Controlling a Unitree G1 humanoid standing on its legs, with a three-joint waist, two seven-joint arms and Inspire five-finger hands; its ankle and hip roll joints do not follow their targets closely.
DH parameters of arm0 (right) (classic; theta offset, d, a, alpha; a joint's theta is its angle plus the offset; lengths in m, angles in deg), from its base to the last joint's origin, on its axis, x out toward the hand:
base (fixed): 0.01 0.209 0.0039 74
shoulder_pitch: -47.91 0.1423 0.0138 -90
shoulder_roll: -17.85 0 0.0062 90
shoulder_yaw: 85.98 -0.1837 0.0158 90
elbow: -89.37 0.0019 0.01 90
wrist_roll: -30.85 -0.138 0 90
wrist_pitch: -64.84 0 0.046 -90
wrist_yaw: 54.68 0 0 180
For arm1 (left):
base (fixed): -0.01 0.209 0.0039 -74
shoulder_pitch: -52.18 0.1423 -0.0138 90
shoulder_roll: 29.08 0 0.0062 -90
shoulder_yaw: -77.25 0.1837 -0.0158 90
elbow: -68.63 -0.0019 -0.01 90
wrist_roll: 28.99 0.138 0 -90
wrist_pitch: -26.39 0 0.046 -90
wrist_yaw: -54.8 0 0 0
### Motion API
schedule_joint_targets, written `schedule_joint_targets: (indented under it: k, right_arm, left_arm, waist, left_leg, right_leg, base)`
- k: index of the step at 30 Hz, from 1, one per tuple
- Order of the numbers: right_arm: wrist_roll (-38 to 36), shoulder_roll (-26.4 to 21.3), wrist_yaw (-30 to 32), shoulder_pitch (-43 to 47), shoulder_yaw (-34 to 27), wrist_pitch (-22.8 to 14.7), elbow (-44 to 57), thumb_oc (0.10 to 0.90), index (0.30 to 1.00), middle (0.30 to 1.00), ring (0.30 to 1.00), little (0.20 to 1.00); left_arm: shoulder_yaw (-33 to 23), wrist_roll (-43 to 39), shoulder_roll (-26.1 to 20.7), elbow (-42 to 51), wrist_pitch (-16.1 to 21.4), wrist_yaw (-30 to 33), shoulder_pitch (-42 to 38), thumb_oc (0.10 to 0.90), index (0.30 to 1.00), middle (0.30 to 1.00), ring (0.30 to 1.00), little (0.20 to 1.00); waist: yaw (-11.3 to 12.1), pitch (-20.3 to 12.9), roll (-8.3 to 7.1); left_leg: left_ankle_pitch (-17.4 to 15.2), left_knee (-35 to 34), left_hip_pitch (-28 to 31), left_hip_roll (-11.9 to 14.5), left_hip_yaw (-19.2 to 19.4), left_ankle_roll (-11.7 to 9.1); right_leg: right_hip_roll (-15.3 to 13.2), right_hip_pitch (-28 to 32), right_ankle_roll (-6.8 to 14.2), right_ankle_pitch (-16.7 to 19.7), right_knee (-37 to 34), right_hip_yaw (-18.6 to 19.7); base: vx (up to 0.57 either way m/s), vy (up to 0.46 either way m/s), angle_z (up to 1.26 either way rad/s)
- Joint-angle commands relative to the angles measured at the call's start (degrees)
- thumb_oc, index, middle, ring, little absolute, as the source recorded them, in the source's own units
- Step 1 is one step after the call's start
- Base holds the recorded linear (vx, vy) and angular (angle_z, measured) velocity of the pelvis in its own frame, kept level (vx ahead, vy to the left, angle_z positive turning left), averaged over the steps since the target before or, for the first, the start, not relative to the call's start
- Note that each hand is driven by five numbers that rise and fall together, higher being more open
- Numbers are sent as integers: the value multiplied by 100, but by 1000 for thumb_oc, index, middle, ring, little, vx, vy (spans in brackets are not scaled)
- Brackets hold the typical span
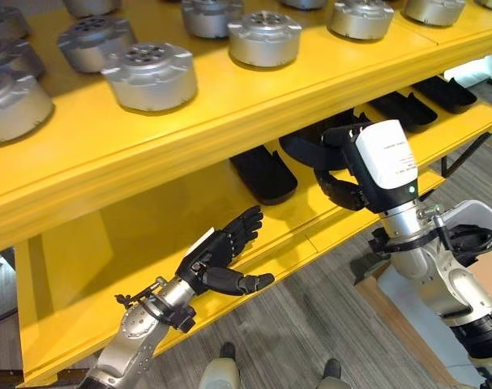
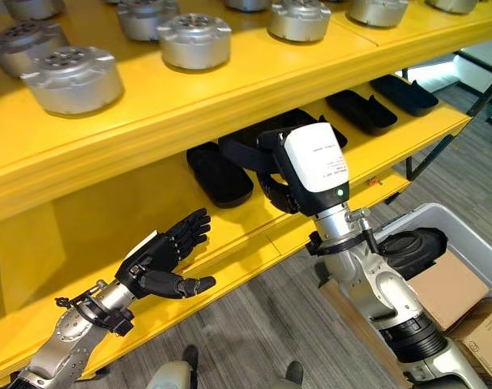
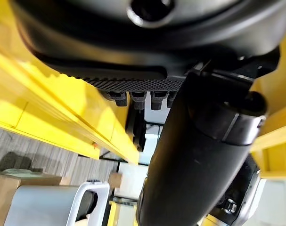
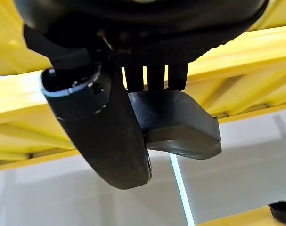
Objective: Move parts from the plastic box to the shelf.
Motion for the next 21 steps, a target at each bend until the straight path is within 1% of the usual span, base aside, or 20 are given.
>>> schedule_joint_targets:
  k: [1,2,3,4,5,6,7,8,9,10,12,14,16,17,18,19,20,21]
  right_arm:
    - [-15,-215,471,1073,-245,-260,510,400,300,300,300,300]
    - [3,-234,448,1055,-220,-228,552,400,300,300,300,300]
    - [31,-279,433,1010,-212,-205,595,400,300,300,300,300]
    - [74,-328,439,930,-215,-165,632,400,300,300,300,300]
    - [117,-362,441,841,-225,-135,651,400,300,300,300,300]
    - [169,-421,476,693,-279,-188,627,400,300,300,300,300]
    - [171,-454,488,615,-320,-275,617,400,300,300,300,300]
    - [201,-559,579,399,-450,-488,538,400,300,300,300,300]
    - [218,-619,618,313,-486,-583,497,400,300,300,300,300]
    - [256,-627,652,275,-478,-688,430,400,300,300,300,300]
    - [264,-634,647,298,-405,-765,397,400,300,300,300,300]
    - [206,-651,655,336,-320,-817,405,400,300,300,300,300]
    - [325,-633,682,355,-243,-808,446,400,300,300,300,300]
    - [536,-628,798,274,-239,-739,499,400,300,300,300,300]
    - [820,-587,843,90,-373,-511,589,400,300,300,300,300]
    - [876,-595,804,2,-485,-445,645,400,300,300,300,300]
    - [905,-619,806,-44,-528,-473,667,400,300,300,300,300]
    - [931,-659,821,84,-438,-574,605,400,300,300,300,300]
  left_arm:
    - [-312,73,174,626,606,110,-62,900,1000,1000,1000,1000]
    - [-299,0,186,633,600,142,-63,900,1000,1000,1000,1000]
    - [-279,-136,215,645,575,151,-74,900,1000,1000,1000,1000]
    - [-260,-274,273,645,550,91,-83,900,1000,1000,1000,1000]
    - [-235,-349,334,622,522,9,-97,900,1000,1000,1000,1000]
    - [-172,-384,401,594,516,-48,-98,900,1000,1000,1000,1000]
    - [-136,-412,422,586,512,-9,-93,900,1000,1000,1000,1000]
    - [-68,-553,461,496,589,-130,-56,900,1000,1000,1000,1000]
    - [-60,-631,443,469,589,-209,-44,900,1000,1000,1000,1000]
    - [-57,-624,459,443,579,-210,-36,900,1000,1000,1000,1000]
    - [-66,-659,465,392,539,-176,-27,900,1000,1000,1000,1000]
    - [-66,-487,470,328,559,-106,-32,900,1000,1000,1000,1000]
    - [-22,-421,431,312,592,-88,-40,900,1000,1000,1000,1000]
    - [5,-417,393,321,615,-148,-54,900,1000,1000,1000,1000]
    - [40,-507,396,327,441,-490,-177,900,1000,1000,1000,1000]
    - [116,-523,401,313,365,-568,-287,900,1000,1000,1000,1000]
    - [158,-565,384,342,312,-565,-346,900,1000,1000,1000,1000]
    - [246,-593,379,411,282,-479,-370,900,1000,1000,1000,1000]
  waist:
    - [58,-305,109]
    - [30,-318,110]
    - [-20,-340,103]
    - [-84,-368,91]
    - [-159,-403,75]
    - [-286,-442,42]
    - [-341,-473,32]
    - [-464,-523,17]
    - [-495,-560,8]
    - [-491,-575,17]
    - [-490,-576,40]
    - [-499,-558,67]
    - [-512,-484,118]
    - [-554,-392,177]
    - [-702,-318,233]
    - [-825,-291,253]
    - [-873,-264,265]
    - [-887,-183,249]
  left_leg:
    - [153,-1055,774,-115,485,269]
    - [173,-1147,783,-175,409,297]
    - [196,-1237,774,-255,279,323]
    - [223,-1293,759,-345,122,339]
    - [262,-1317,717,-434,-39,356]
    - [271,-1328,673,-580,-305,393]
    - [275,-1329,645,-633,-415,410]
    - [306,-1367,598,-761,-722,445]
    - [291,-1354,550,-824,-827,459]
    - [293,-1318,524,-848,-890,462]
    - [288,-1264,480,-867,-927,461]
    - [259,-1188,430,-882,-924,466]
    - [214,-1021,322,-905,-869,471]
    - [162,-859,222,-907,-564,459]
    - [120,-719,184,-705,248,394]
    - [111,-685,224,-558,704,355]
    - [108,-627,222,-473,811,319]
    - [48,-363,193,-310,762,225]
  right_leg:
    - [215,449,738,-1348,790,-419]
    - [458,405,670,-1561,833,-313]
    - [775,399,579,-1834,759,-134]
    - [1062,401,482,-2015,635,101]
    - [1303,379,380,-2069,500,371]
    - [1621,368,248,-2104,334,838]
    - [1723,362,204,-2103,269,995]
    - [1952,350,122,-2082,178,1482]
    - [1969,370,114,-2070,102,1596]
    - [1968,370,114,-2063,98,1600]
    - [1964,361,102,-2074,101,1619]
    - [1953,348,87,-2099,109,1625]
    - [1923,297,57,-2137,174,1579]
    - [1871,246,61,-2162,222,1397]
    - [1723,239,86,-2198,295,879]
    - [1644,245,108,-2208,337,614]
    - [1600,231,94,-2234,400,512]
    - [1490,224,51,-2279,519,477]
  base:
    - [19,149,-63]
    - [35,72,-43]
    - [53,68,-22]
    - [57,53,-7]
    - [76,41,36]
    - [72,17,98]
    - [88,-22,178]
    - [72,-63,152]
    - [78,-99,100]
    - [52,-84,23]
    - [43,-85,26]
    - [-4,-102,27]
    - [-72,-114,15]
    - [-167,-146,53]
    - [-198,-129,83]
    - [-148,-68,165]
    - [-119,50,247]
    - [-90,101,227]
